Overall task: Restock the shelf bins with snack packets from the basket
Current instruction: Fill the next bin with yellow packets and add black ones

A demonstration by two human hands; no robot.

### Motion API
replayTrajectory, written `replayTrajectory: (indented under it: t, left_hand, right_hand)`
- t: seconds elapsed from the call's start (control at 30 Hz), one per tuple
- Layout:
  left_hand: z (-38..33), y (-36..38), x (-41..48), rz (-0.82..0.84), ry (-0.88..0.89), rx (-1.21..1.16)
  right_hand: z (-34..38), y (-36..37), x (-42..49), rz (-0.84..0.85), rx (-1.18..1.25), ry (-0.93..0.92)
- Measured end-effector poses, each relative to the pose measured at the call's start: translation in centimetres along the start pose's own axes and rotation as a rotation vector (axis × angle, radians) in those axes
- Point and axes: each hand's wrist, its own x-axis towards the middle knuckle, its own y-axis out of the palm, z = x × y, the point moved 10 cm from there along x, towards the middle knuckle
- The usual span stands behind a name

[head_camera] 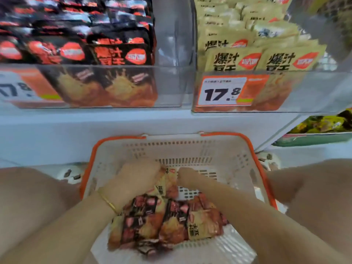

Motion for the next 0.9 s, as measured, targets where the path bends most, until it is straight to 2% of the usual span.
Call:
replayTrajectory:
  t: [0.1, 0.27, 0.43, 0.5, 0.57, 0.63, 0.77, 0.9]
  left_hand:
    - [0.4, 2.8, 0.4, 0.036, -0.001, 0.134]
    - [1.3, 4.1, 0.6, 0.113, -0.016, 0.097]
    - [1.4, 4.9, 1.4, 0.137, -0.050, 0.080]
    - [1.0, 4.6, 1.6, 0.116, -0.036, 0.036]
    - [0.9, 4.2, 1.9, 0.099, -0.049, -0.034]
    - [1.1, 3.6, 2.0, 0.096, -0.095, -0.131]
    - [0.5, 0.1, 1.6, 0.008, -0.128, -0.430]
    - [0.4, -4.2, 0.9, -0.107, -0.155, -0.804]
  right_hand:
    - [-2.5, 4.2, 3.2, -0.032, 0.307, 0.079]
    - [-4.3, 6.6, 5.7, -0.143, 0.642, 0.291]
    - [-4.7, 7.4, 5.8, -0.170, 0.900, 0.395]
    - [-5.3, 6.2, 4.8, -0.221, 0.925, 0.392]
    - [-6.3, 3.7, 3.5, -0.308, 0.850, 0.367]
    - [-6.7, 1.6, 1.4, -0.320, 0.854, 0.322]
    - [-4.7, -2.4, -4.7, -0.139, 0.961, 0.154]
    - [-2.5, -7.5, -11.2, -0.110, 0.943, -0.090]
